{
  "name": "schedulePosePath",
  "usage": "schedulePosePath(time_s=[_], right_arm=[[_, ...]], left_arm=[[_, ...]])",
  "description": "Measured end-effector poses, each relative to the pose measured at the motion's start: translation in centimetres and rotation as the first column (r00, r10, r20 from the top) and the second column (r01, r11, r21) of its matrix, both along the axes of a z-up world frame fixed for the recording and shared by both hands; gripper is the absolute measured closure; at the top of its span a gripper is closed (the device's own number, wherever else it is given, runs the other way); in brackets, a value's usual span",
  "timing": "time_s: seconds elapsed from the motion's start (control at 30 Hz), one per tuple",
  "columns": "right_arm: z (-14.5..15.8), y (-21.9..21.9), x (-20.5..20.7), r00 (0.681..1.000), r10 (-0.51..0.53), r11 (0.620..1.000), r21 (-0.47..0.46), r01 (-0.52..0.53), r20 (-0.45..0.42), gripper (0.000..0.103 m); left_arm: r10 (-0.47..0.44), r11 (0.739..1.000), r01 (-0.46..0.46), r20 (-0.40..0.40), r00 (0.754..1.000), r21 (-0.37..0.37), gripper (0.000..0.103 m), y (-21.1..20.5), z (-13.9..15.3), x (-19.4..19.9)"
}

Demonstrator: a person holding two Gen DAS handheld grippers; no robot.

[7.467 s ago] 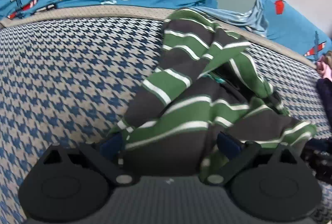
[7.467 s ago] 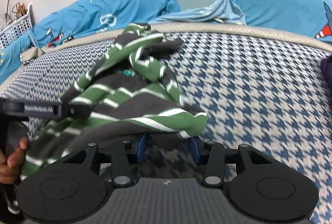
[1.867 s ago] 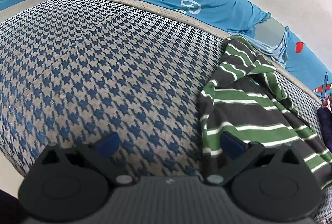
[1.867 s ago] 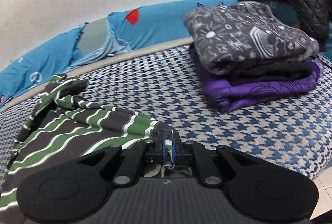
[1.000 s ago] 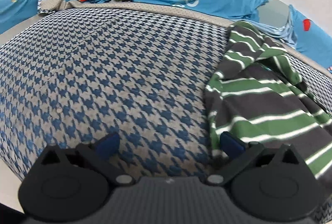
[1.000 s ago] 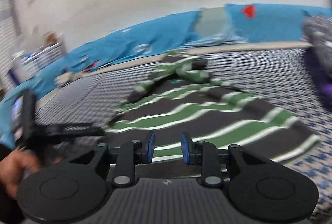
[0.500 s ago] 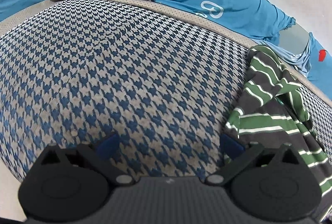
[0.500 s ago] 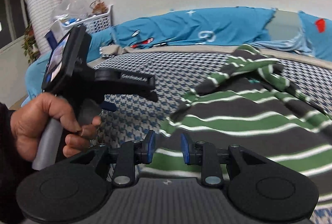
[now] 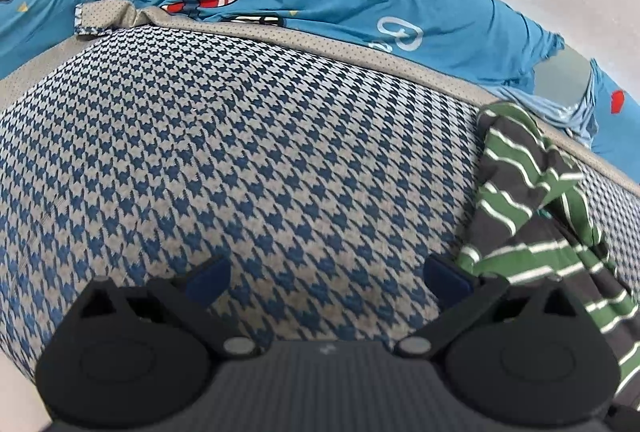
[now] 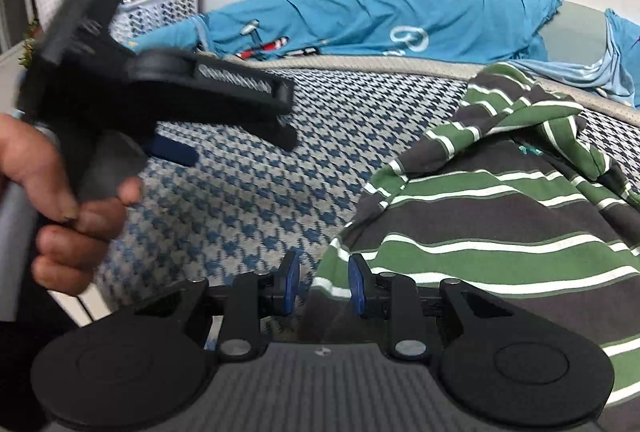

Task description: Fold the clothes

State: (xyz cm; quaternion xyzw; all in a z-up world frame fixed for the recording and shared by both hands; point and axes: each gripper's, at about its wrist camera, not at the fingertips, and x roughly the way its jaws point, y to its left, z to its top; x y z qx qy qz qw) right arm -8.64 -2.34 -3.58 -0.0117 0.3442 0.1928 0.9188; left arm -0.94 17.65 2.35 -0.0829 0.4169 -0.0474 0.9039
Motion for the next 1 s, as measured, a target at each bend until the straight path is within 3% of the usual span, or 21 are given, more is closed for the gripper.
schedulePosePath(time_s=[0.17,0.2,0.27,0.63,1.0], right_arm=[[-0.8,1.2,2.1,0.999,-0.015,0.999,-0.042,0.013,-0.039,0.08],[-0.8,1.3,2.5,0.999,-0.018,0.999,-0.052,0.016,-0.042,0.091],[-0.8,1.5,3.2,0.998,-0.023,0.998,-0.064,0.02,-0.051,0.098],[1.3,1.7,6.1,0.997,0.032,0.987,0.161,-0.02,-0.075,0.099],[1.6,6.5,8.7,0.996,0.058,0.964,0.262,-0.039,-0.066,0.098]], left_arm=[[-0.002,1.0,0.001,-0.013,1.0,-0.027,0.0,0.1,0.0,0.4],[0.003,0.999,-0.003,-0.008,1.0,-0.032,0.0,0.3,0.1,0.4],[0.014,0.999,-0.013,0.004,1.0,-0.042,0.0,0.6,0.5,0.4],[0.108,0.99,-0.102,0.069,0.992,-0.093,0.0,3.1,2.5,0.3],[0.231,0.968,-0.219,0.091,0.969,-0.125,0.0,6.2,4.2,0.5]])
